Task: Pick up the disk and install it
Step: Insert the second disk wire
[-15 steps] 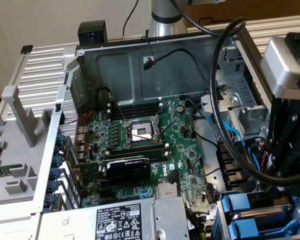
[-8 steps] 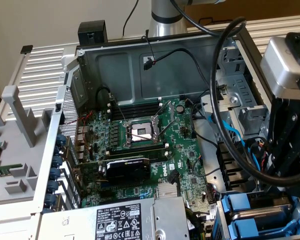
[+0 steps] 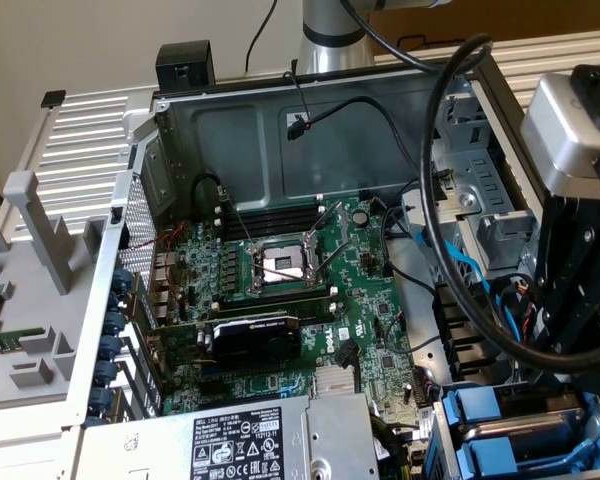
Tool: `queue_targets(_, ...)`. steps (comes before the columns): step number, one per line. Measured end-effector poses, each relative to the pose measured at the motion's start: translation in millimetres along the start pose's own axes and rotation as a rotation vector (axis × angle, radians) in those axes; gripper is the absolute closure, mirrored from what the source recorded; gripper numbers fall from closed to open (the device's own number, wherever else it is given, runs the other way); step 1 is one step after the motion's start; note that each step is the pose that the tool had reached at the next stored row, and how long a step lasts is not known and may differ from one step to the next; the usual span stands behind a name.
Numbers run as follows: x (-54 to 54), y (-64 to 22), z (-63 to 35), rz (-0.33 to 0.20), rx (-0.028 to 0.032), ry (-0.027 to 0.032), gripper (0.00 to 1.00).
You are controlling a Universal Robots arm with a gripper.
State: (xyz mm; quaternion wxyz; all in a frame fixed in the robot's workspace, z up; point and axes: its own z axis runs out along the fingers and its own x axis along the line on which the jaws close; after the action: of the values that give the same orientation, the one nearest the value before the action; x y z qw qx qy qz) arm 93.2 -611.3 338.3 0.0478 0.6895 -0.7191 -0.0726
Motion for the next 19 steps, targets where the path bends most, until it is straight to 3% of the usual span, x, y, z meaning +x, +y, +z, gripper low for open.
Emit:
queue_targets(2,0.0,0.0,0.1,0.0,-0.0001,-0.0001,0.76)
queue_targets(4,0.0,0.0,0.1,0.0,-0.0001,0.0,0.76)
queue_targets(5,0.0,0.0,0.1,0.0,-0.0001,-0.0001,0.69)
queue_targets(12,0.0,0.2,-0.5,0.0,0.0002,0.0003,0.69)
queue_targets(19,-0.4,2.3,-10.2,0.0,0.0063,0.002,0.69)
